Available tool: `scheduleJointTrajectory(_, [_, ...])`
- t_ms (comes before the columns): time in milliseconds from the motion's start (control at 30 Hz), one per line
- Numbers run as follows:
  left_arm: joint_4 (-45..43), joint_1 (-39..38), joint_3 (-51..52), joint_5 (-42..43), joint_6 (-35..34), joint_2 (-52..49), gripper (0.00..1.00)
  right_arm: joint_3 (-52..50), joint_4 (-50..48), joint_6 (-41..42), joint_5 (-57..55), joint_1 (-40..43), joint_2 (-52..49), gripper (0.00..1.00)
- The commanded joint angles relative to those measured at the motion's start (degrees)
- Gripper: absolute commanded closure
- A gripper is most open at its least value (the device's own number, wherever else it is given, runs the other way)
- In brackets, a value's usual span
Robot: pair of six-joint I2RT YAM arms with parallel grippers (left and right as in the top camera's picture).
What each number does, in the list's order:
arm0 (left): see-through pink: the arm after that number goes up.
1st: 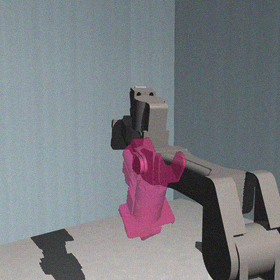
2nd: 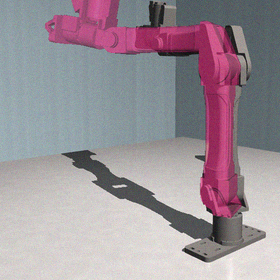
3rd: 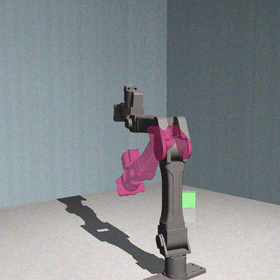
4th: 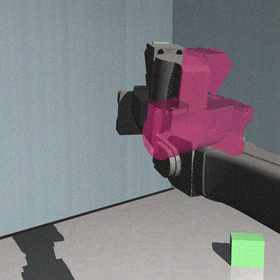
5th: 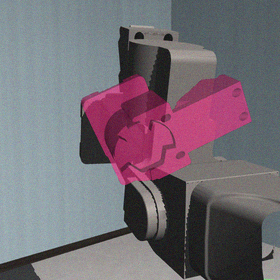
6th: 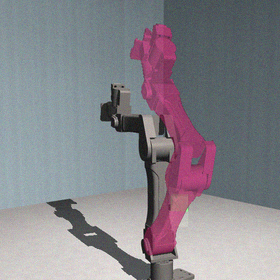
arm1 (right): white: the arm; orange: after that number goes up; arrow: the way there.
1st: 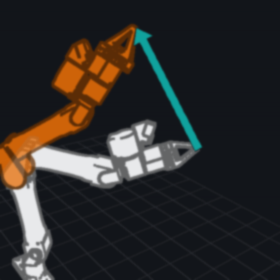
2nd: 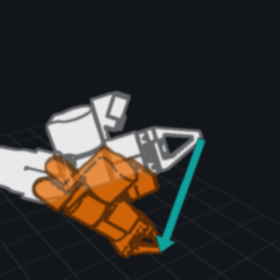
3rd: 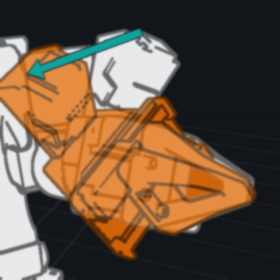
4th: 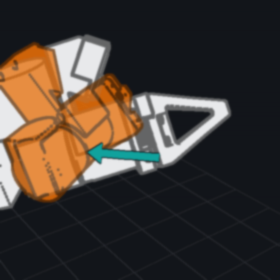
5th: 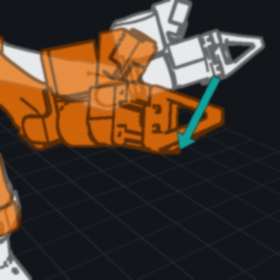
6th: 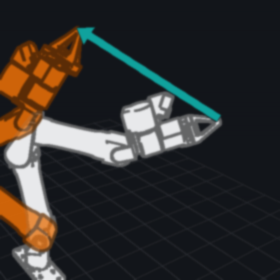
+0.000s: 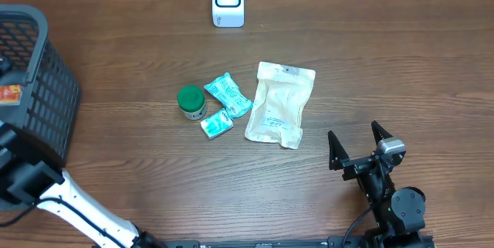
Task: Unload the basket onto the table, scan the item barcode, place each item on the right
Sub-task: 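Reach the left gripper into the basket toward the orange Kleenex packet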
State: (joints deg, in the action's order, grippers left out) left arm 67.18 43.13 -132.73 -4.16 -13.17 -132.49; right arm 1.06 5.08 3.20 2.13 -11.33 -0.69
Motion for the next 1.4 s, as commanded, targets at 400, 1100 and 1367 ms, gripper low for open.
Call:
scheduleJointTrajectory(400, [-6.71, -2.51, 0.17, 0.46, 4.22, -10.25, 0.06, -0.59, -0.42, -0.04, 0.07, -0.22, 0.52, 0.0])
scheduleJointTrajectory(1100, [-2.19, -2.67, 0.33, -5.46, 4.02, -13.46, 0.96, -0.59, -0.42, -0.07, 0.07, -0.22, 0.52, 0.0])
scheduleJointTrajectory(1367, [3.04, -2.67, 0.04, -5.25, 2.56, -11.47, 0.96, -0.59, -0.42, -0.07, 0.07, -0.22, 0.52, 0.0])
